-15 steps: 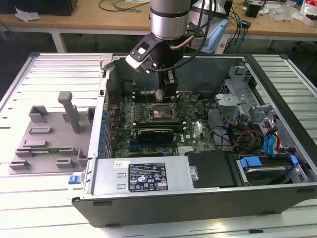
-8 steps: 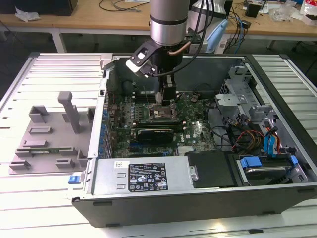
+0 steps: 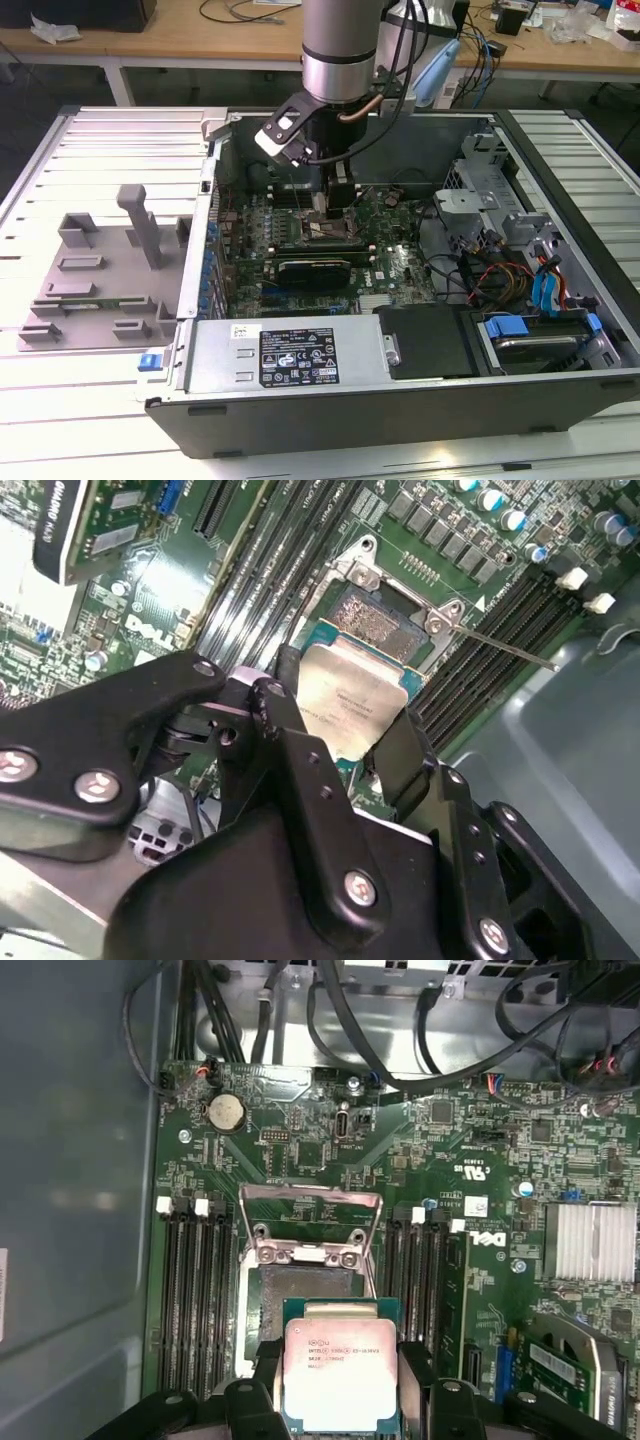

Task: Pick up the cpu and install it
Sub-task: 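Place the cpu into insertion slot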

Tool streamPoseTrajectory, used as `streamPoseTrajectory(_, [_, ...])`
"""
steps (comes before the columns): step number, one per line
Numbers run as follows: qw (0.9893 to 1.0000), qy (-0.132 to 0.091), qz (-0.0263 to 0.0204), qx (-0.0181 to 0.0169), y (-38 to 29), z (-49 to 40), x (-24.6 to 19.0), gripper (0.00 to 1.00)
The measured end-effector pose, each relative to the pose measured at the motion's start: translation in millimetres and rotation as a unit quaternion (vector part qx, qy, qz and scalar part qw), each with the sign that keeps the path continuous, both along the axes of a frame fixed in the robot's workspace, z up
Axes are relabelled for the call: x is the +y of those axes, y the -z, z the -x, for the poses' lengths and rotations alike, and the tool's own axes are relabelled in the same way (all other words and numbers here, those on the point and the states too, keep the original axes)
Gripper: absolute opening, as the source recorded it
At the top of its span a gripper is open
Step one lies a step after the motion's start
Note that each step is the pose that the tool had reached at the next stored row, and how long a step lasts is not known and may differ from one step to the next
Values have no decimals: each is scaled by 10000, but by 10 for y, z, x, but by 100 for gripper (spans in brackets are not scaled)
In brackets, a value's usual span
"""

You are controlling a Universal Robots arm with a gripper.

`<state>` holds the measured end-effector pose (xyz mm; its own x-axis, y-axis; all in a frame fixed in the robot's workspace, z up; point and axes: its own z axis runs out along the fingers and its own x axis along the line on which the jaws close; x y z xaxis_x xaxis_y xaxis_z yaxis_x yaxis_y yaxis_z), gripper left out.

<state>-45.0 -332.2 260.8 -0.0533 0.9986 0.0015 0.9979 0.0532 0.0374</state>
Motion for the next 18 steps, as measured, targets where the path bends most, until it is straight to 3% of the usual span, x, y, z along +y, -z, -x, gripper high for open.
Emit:
streamPoseTrajectory(7, [10000, 1, -41, -1, 200, -21, 43, 54])
streamPoseTrajectory(10, [10000, 1, -41, 0, 219, -21, 44, 54])
streamPoseTrajectory(18, [10000, 14, -48, 0, 407, -26, 69, 54])
